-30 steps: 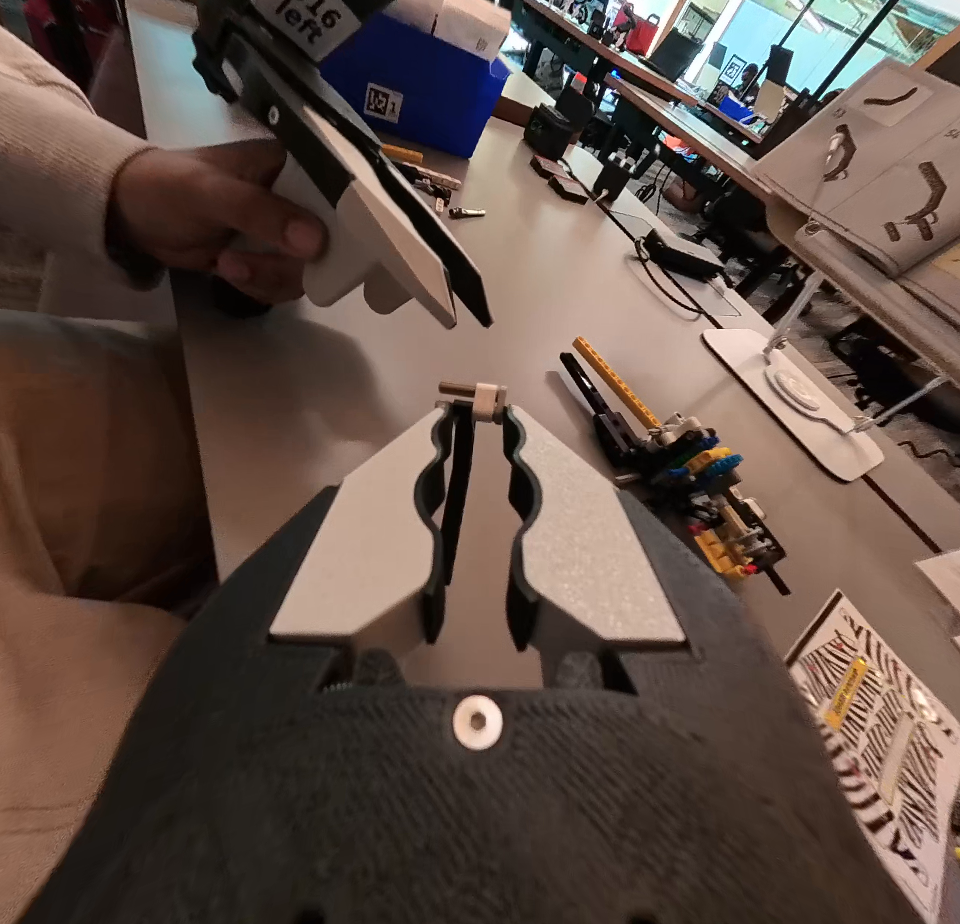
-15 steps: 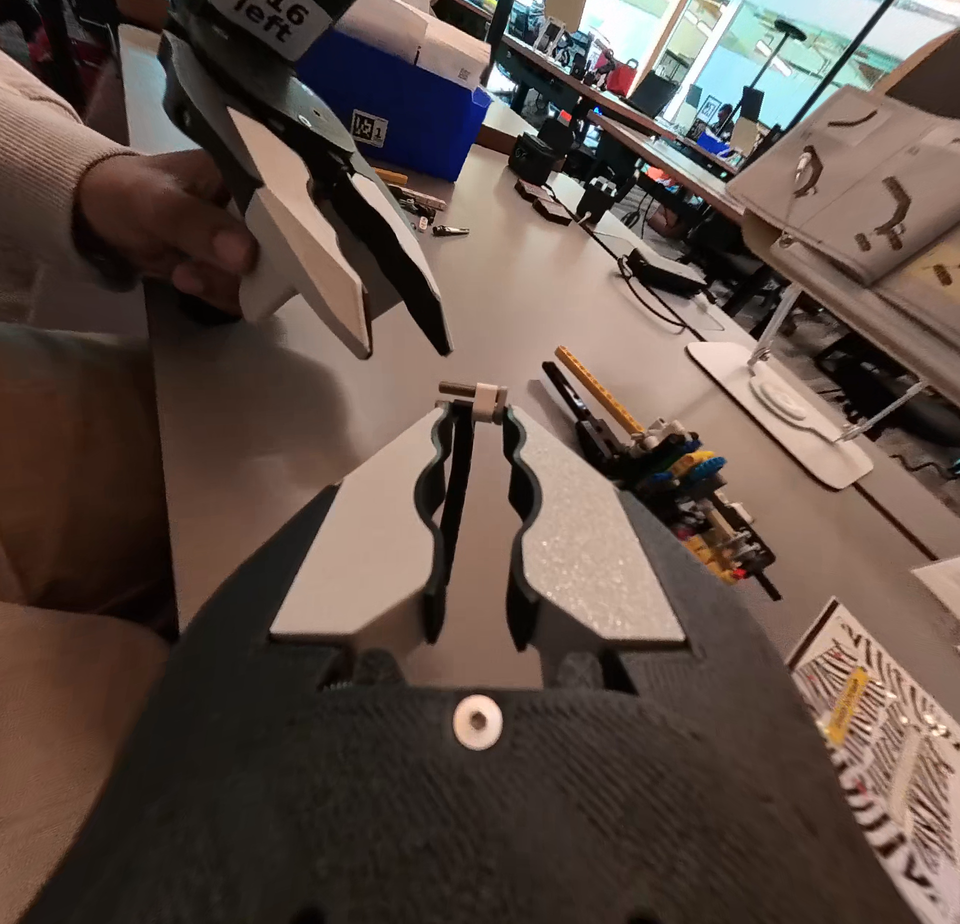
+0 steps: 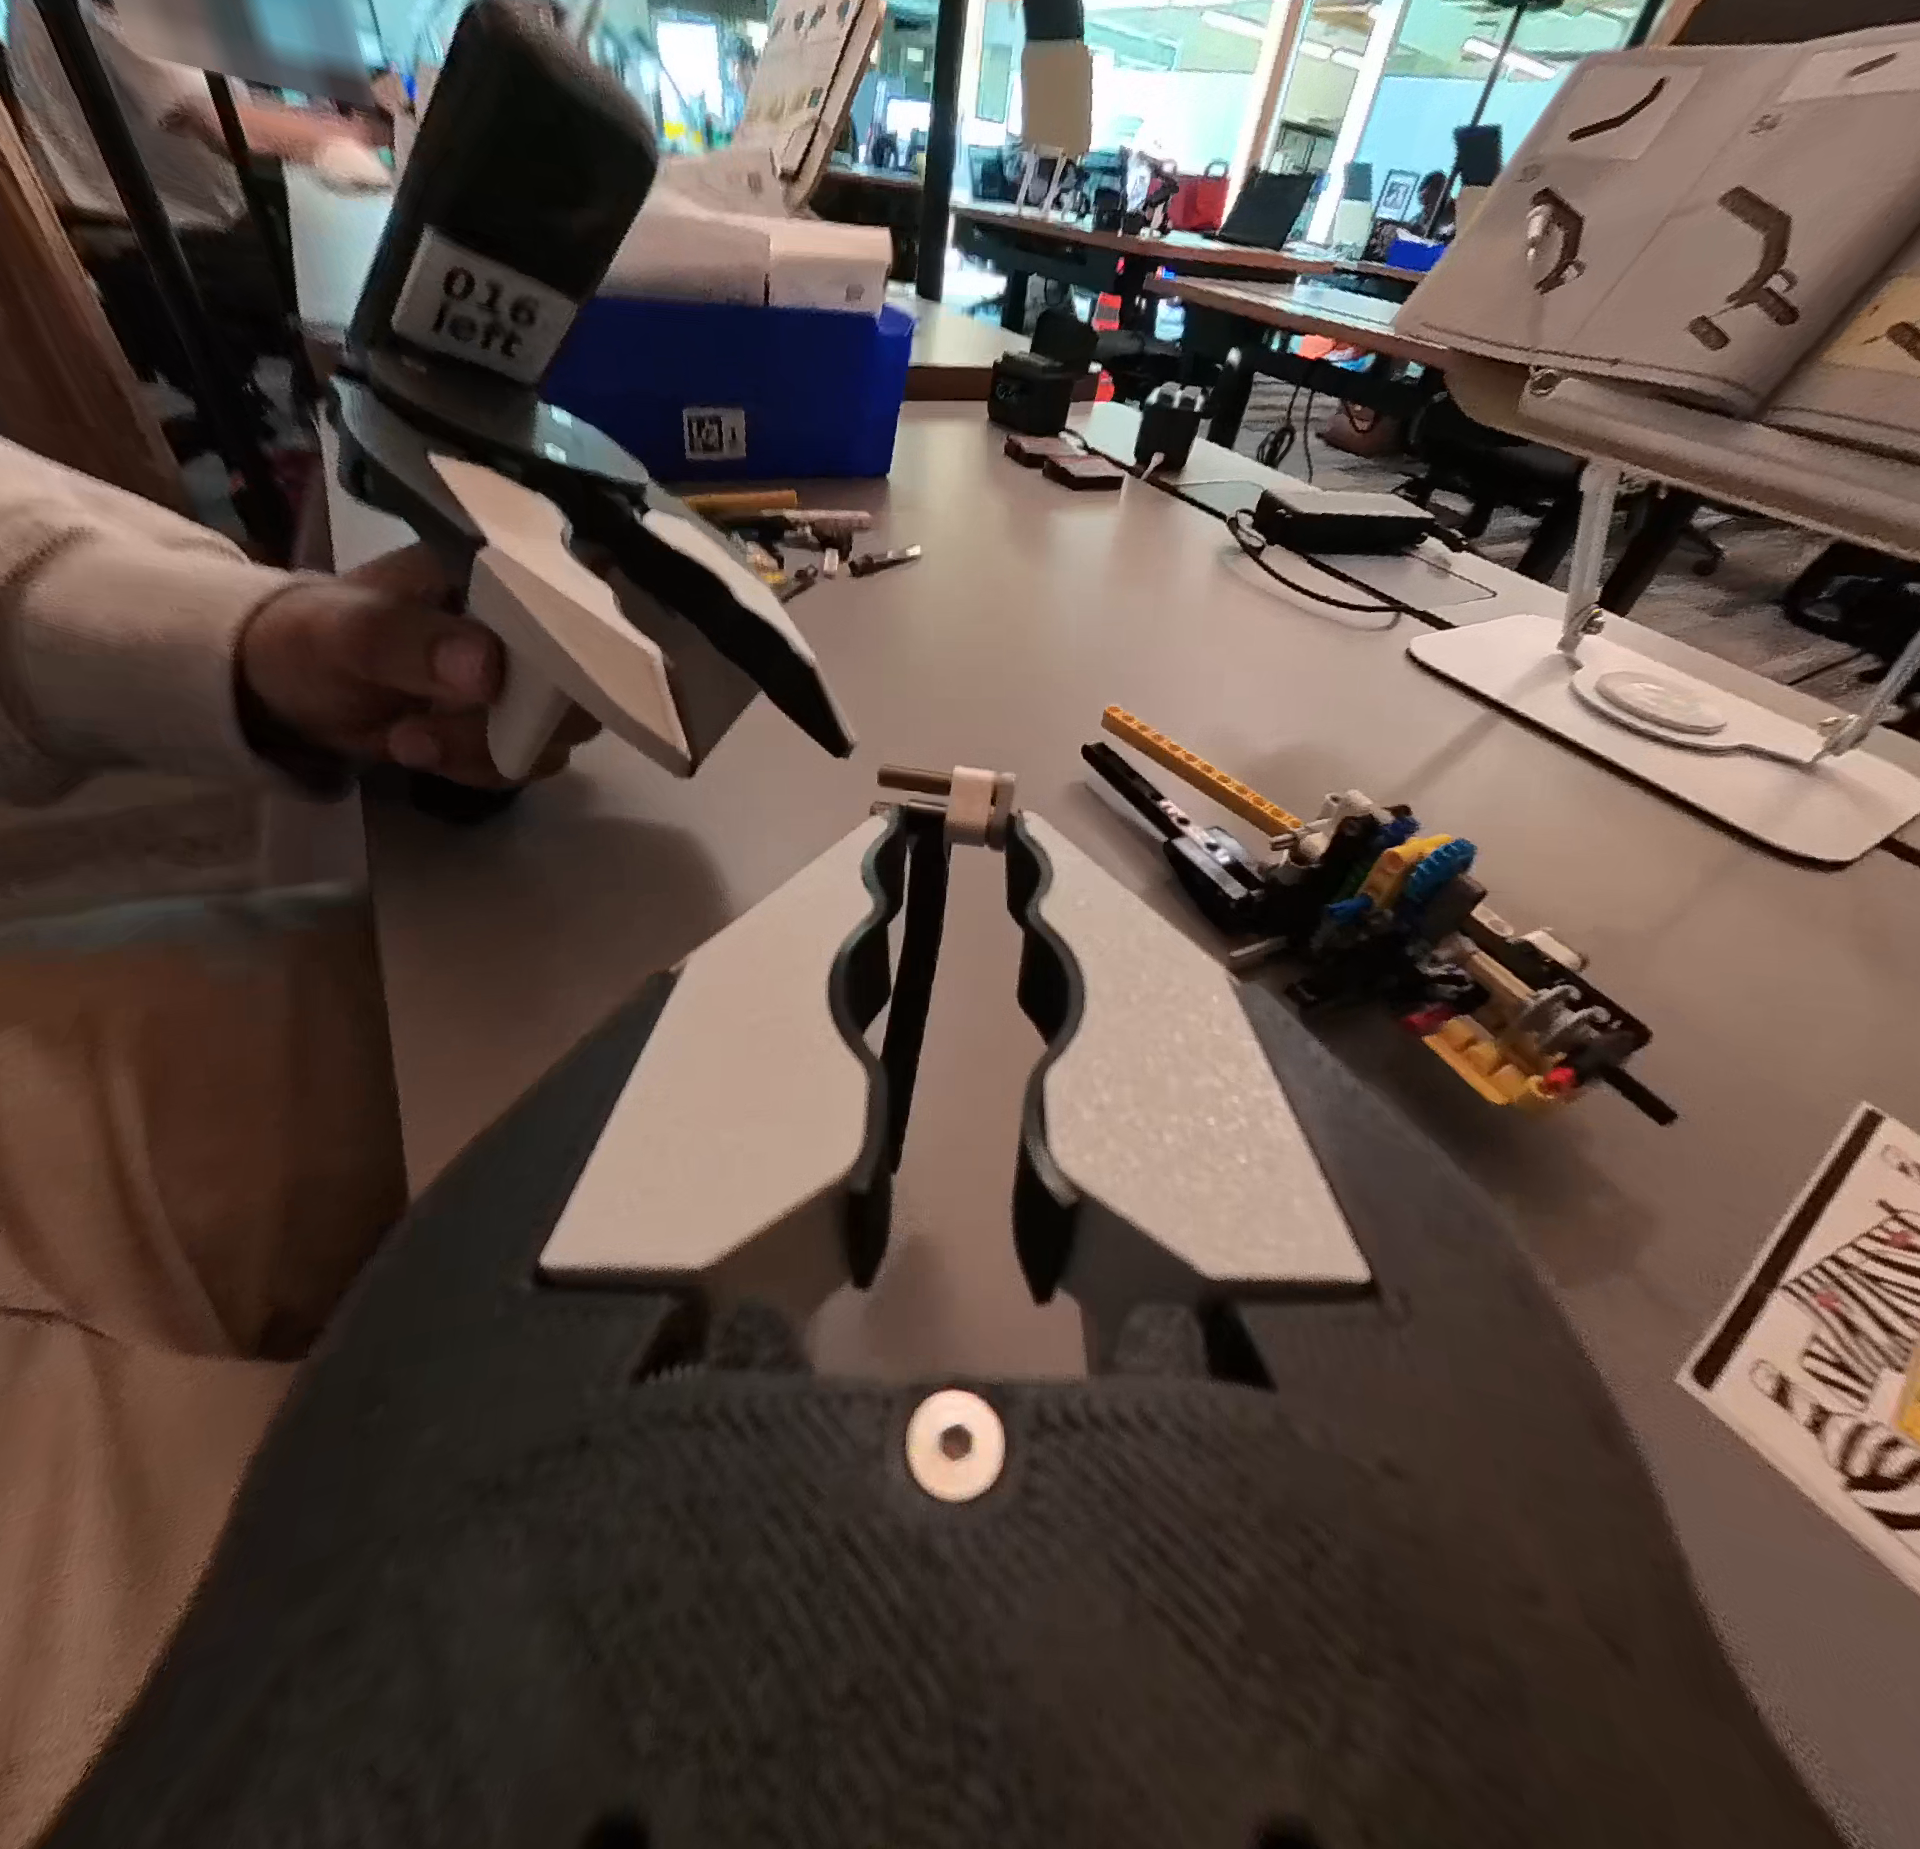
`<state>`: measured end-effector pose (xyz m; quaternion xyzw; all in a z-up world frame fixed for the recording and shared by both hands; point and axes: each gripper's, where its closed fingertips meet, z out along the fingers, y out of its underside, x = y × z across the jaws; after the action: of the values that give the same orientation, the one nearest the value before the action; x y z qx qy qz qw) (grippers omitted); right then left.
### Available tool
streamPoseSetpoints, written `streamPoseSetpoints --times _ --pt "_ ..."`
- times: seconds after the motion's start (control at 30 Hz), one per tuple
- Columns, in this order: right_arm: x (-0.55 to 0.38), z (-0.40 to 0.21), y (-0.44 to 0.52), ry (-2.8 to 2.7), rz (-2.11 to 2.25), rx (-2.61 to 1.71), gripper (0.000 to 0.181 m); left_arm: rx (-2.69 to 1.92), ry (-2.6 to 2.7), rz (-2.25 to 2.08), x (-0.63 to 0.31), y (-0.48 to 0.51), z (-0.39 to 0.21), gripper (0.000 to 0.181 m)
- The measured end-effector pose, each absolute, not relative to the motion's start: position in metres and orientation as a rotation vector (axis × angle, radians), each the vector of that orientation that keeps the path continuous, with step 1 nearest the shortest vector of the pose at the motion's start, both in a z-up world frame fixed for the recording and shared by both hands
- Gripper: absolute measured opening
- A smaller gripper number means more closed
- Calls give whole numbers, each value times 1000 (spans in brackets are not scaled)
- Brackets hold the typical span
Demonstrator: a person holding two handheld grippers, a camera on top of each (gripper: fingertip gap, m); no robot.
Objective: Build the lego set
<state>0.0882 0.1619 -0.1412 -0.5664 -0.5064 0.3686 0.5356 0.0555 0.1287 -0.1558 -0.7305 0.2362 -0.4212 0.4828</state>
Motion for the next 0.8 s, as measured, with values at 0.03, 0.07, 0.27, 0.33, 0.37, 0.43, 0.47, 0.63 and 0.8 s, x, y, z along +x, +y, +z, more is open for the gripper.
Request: streamPoseSetpoints --times 0.03,0.07,0.27,0.33,0.37,0.43,0.47,0.63,0.8 --pt "88 -137 163 -1173 917 -1355 18 -1781 572 -1027 55 129 -156 41" --pt "89 -133 163 -1131 974 -1361 18 -1782 570 -1028 55 129 -156 41" --pt "94 -109 167 -886 1291 -1377 17 -1784 574 -1021 55 129 -157 41" --pt "92 -107 164 -897 1271 -1361 17 -1789 580 -1020 56 129 -157 43" --pt "89 -107 160 -924 1238 -1349 18 -1794 580 -1022 56 129 -158 45" --pt "83 -105 150 -970 1199 -1311 18 -1821 556 -1054 60 129 -161 51" --pt "79 -102 144 -980 1202 -1292 18 -1823 541 -1093 63 128 -161 54" --pt "72 -89 130 -933 1256 -1246 17 -1749 480 -1245 79 119 -144 60" --pt "74 -80 128 -826 1369 -1241 17 -1754 451 -1345 92 114 -144 59"
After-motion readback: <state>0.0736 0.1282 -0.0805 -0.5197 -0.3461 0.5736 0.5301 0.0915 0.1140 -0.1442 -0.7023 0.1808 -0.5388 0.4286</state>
